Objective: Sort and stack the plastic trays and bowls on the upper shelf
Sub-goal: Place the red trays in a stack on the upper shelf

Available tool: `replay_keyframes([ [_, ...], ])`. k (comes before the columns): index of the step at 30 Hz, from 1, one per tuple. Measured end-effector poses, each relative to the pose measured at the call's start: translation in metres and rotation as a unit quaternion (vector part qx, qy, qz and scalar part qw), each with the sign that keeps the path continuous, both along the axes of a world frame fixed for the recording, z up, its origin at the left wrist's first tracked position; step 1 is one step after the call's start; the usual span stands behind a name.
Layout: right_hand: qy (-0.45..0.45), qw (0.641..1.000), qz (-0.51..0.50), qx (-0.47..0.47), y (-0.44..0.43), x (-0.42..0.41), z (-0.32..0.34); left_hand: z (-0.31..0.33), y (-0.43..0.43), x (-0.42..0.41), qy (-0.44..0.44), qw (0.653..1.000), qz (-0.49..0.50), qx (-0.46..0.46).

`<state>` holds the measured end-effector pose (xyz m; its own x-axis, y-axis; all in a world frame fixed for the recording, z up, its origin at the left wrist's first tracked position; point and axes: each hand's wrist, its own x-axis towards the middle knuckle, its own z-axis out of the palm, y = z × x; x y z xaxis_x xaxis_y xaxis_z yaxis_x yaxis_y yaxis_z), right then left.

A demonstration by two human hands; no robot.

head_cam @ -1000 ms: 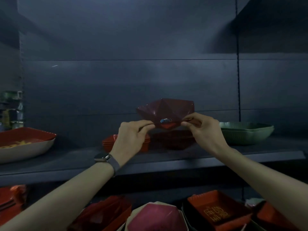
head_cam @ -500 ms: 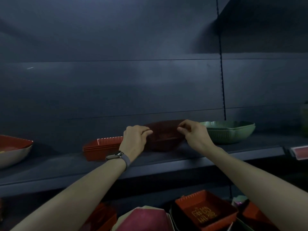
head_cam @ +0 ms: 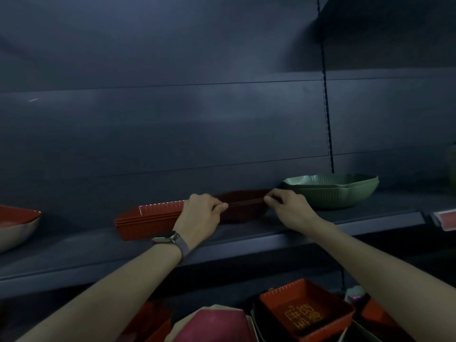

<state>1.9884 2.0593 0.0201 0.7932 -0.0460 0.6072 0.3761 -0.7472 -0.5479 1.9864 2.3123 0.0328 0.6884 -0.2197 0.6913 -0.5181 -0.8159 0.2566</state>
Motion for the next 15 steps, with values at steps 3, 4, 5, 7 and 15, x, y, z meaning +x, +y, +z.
replay_keyframes([
  [3,-0.017,0.999,-0.001,-0.028,0.0005,-0.0013,-0.001,0.0025,0.002,-0.0021,0.005,1.0,-0.001,-0.028],
  [4,-0.035,0.999,-0.011,-0.039,0.0005,-0.0017,-0.0017,0.0036,0.0026,-0.0026,0.009,0.999,0.0,-0.039],
  [5,-0.051,0.997,-0.025,-0.048,0.0008,-0.0027,-0.0019,0.0044,0.0027,-0.0031,0.012,0.999,0.001,-0.045],
  [7,-0.063,0.995,-0.043,-0.06,0.0014,-0.0043,-0.0004,0.005,0.0014,-0.0036,0.008,0.999,0.003,-0.049],
  [15,-0.061,0.996,-0.053,-0.041,0.0051,0.0003,0.0022,0.0064,0.0004,-0.0046,0.012,0.998,0.016,-0.06],
])
